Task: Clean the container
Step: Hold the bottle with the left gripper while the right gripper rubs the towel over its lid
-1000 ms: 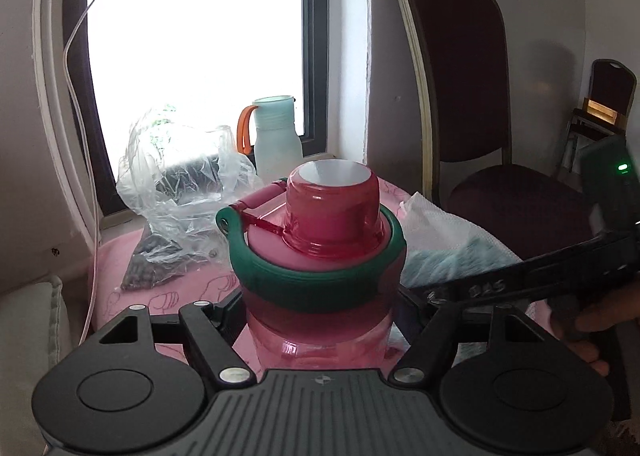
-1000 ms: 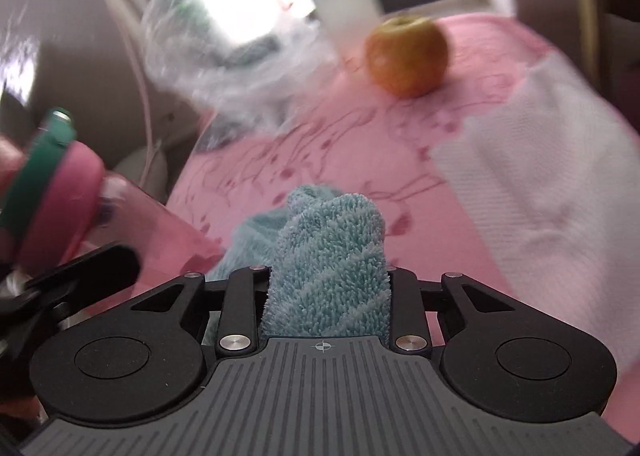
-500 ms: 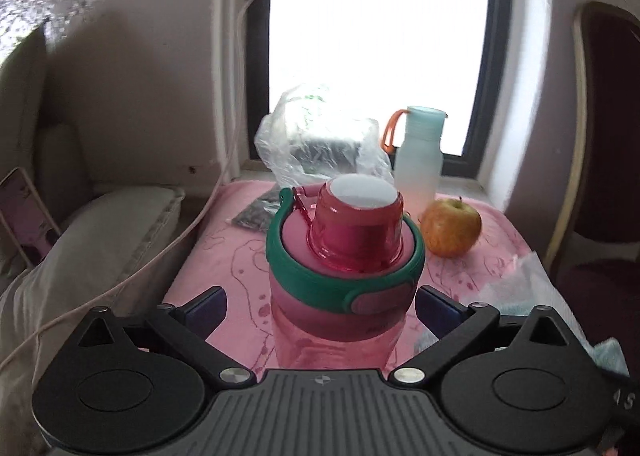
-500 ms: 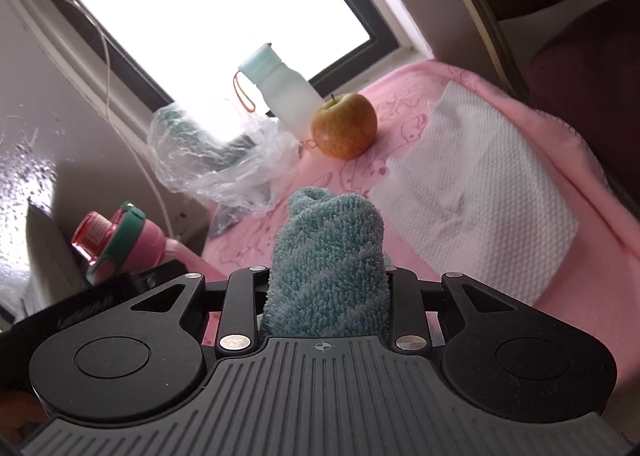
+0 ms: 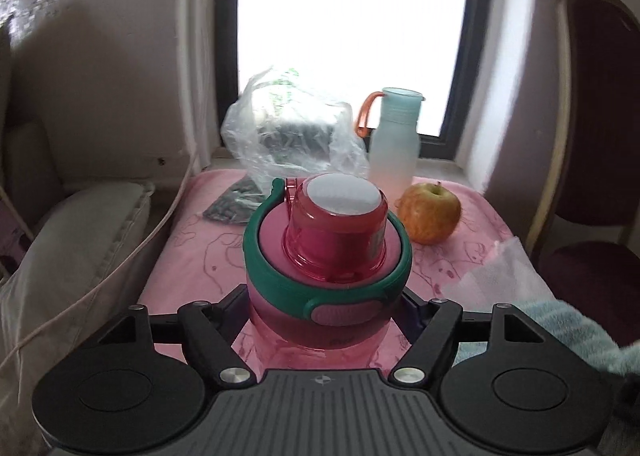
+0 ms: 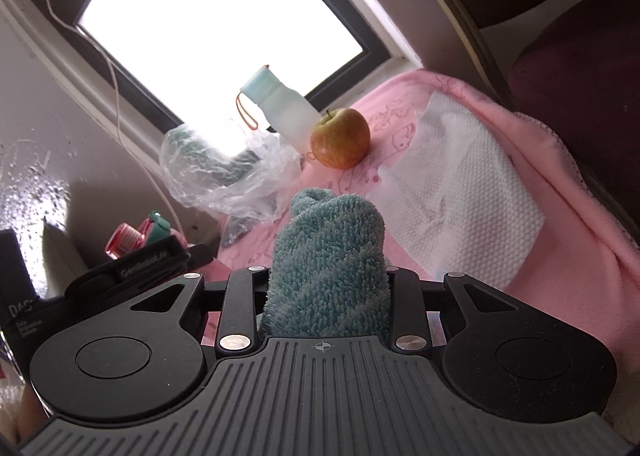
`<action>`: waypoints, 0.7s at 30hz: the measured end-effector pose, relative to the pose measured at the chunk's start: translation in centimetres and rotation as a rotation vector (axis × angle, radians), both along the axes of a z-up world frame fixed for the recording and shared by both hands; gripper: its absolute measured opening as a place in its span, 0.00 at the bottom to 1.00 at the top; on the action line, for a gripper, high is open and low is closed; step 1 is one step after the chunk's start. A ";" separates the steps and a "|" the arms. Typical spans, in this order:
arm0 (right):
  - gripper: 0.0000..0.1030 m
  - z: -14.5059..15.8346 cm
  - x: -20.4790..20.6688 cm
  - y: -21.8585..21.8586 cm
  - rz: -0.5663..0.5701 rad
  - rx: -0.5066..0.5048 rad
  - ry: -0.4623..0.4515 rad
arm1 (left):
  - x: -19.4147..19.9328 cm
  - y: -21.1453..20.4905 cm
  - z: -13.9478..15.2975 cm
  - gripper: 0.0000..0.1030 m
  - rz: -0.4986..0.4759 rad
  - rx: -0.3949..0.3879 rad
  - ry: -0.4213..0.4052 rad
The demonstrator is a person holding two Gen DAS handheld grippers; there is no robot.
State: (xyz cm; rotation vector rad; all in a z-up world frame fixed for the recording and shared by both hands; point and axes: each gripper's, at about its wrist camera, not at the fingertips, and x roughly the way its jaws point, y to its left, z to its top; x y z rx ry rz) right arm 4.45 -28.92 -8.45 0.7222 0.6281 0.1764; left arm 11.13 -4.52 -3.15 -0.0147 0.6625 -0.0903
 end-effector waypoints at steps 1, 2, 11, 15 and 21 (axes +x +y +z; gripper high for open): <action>0.32 0.1 0.0 0.1 0.001 0.001 -0.002 | -0.2 0.6 0.0 0.69 -0.068 -0.003 -0.001; 0.32 0.2 0.0 0.2 0.005 0.001 -0.006 | -0.5 1.2 -0.1 0.69 -0.148 -0.006 -0.004; 0.32 1.4 0.3 2.3 0.093 -0.075 -0.056 | -4.8 6.2 -1.6 0.69 -0.514 0.003 -0.120; 0.32 3.0 2.1 4.1 0.184 -0.147 -0.073 | -7.4 6.2 -2.2 0.69 -0.554 0.086 -0.165; 0.36 8.0 6.0 9.1 0.530 -0.152 -0.132 | -9.5 5.1 -2.8 0.69 -0.611 0.202 -0.231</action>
